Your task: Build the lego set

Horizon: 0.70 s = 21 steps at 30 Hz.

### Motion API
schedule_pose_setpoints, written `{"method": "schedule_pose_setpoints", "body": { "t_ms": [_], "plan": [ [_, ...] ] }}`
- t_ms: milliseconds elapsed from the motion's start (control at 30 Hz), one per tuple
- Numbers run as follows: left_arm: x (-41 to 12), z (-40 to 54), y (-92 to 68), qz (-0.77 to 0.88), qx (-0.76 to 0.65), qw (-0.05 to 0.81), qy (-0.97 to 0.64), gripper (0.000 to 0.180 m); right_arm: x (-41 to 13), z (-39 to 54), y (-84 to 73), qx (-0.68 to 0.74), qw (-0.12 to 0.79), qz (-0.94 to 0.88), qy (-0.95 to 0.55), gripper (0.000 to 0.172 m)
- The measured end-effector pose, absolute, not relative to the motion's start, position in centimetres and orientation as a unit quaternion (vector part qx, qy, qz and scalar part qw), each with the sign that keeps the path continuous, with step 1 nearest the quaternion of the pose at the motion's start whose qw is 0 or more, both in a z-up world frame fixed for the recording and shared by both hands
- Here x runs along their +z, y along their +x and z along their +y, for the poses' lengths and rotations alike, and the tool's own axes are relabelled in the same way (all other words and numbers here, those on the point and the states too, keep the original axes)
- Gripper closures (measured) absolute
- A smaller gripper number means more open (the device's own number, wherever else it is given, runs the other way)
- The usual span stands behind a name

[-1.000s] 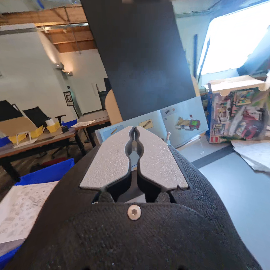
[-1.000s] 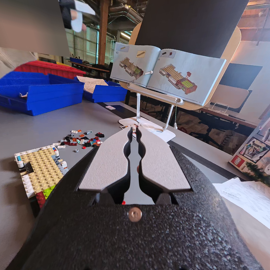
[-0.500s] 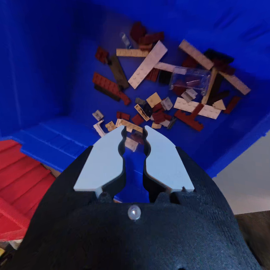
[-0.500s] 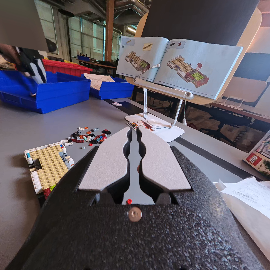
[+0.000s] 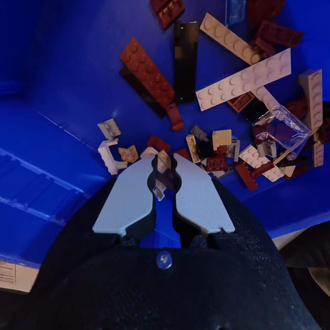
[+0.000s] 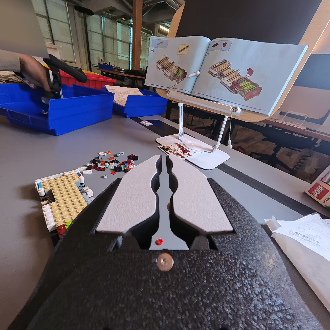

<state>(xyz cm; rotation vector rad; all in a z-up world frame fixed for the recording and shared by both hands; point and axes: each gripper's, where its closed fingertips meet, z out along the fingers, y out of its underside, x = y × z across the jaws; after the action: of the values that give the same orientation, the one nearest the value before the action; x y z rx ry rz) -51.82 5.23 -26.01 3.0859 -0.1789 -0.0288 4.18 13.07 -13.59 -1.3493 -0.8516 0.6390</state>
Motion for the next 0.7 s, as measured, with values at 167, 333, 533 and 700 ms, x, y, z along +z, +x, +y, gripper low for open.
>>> {"method": "schedule_pose_setpoints", "body": {
  "t_ms": [167,333,533,700],
  "plan": [
    [-25.9,5.2,-51.0,-0.071,0.002,0.015,0.997,0.171,-13.4,13.0,4.3,0.278,0.655,-0.377,-0.592,0.167],
    [-21.2,6.7,-49.5,-0.112,-0.005,-0.084,0.990,0.172,-12.9,12.8,4.4,0.277,0.661,-0.378,-0.587,0.168],
    [-8.3,9.0,-36.3,-0.245,0.157,-0.410,0.864,0.172,-12.8,11.4,3.2,0.297,0.650,-0.406,-0.569,0.167],
    [-2.6,4.8,-21.1,-0.347,0.349,-0.586,0.644,0.173,-12.6,6.9,-0.8,0.391,0.578,-0.473,-0.538,0.160]
  ]
}}
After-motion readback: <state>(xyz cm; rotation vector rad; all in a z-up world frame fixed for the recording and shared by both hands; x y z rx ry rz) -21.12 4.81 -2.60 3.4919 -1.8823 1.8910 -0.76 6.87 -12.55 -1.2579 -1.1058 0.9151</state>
